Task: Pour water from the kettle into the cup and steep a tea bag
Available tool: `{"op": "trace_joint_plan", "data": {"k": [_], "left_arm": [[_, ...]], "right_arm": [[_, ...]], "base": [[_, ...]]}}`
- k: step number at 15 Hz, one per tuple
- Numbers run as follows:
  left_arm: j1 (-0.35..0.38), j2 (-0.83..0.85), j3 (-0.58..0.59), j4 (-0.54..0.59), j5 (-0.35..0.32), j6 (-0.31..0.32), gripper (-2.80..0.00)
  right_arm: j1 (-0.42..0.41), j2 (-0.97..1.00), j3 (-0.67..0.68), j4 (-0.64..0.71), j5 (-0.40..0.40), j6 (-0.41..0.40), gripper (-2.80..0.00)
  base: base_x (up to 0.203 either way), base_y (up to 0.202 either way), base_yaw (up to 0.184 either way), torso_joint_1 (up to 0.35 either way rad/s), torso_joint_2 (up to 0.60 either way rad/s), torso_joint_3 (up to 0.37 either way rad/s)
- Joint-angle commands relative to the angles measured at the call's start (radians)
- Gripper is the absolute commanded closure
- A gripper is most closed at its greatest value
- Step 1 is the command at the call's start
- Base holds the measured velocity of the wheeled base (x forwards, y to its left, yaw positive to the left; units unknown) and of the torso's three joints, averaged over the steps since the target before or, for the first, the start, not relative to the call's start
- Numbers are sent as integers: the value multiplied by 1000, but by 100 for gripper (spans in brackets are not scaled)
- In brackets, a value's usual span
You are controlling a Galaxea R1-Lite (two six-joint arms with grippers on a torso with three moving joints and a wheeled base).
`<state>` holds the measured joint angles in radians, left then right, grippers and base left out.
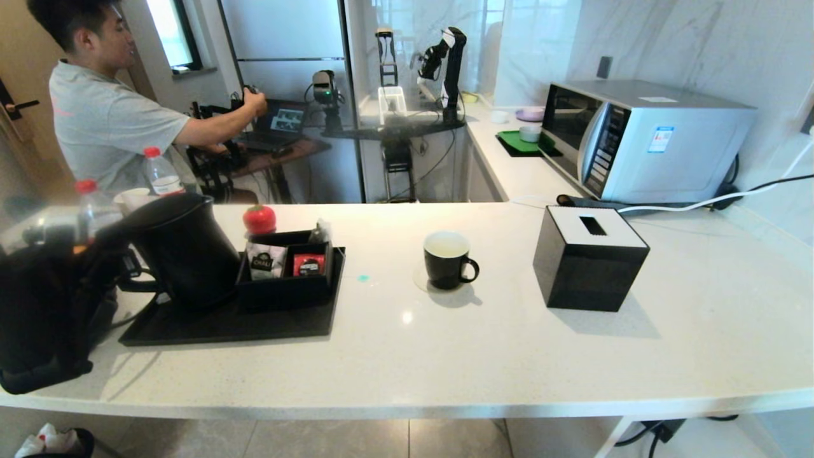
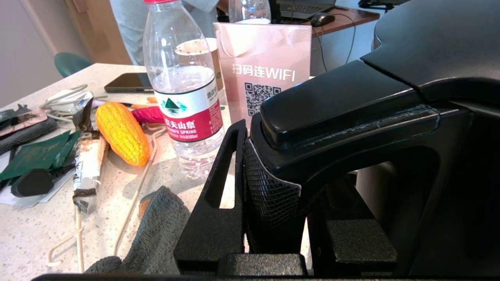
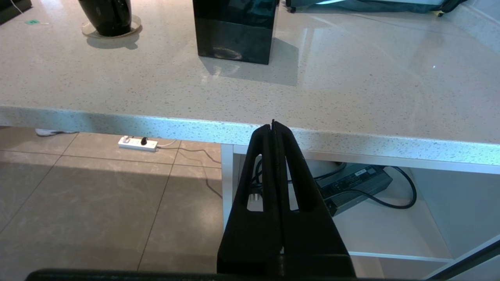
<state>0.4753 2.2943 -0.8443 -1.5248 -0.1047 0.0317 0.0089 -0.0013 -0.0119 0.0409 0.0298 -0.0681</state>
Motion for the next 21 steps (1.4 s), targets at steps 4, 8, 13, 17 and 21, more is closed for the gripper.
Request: {"op": "trace_joint_plan", "data": {"k": [4, 8, 13, 17, 21], "left_arm": [[0, -4, -6, -45, -1, 19, 0], [-13, -7, -15, -45, -1, 19, 0], [-36, 4, -80, -45, -1, 20, 0], [-43, 24, -119, -45, 0, 19, 0], [-38, 43, -125, -45, 0, 19, 0]], "right_arm": [[-1, 1, 0, 1, 1, -1, 0], [0, 1, 1, 1, 1, -1, 0], [0, 1, 0, 1, 1, -1, 0], [0, 1, 0, 1, 1, -1, 0], [0, 1, 0, 1, 1, -1, 0]], "base": [[0, 0, 0, 0, 0, 0], [0, 0, 0, 0, 0, 0], [0, 0, 0, 0, 0, 0], [0, 0, 0, 0, 0, 0], [0, 0, 0, 0, 0, 0]]}}
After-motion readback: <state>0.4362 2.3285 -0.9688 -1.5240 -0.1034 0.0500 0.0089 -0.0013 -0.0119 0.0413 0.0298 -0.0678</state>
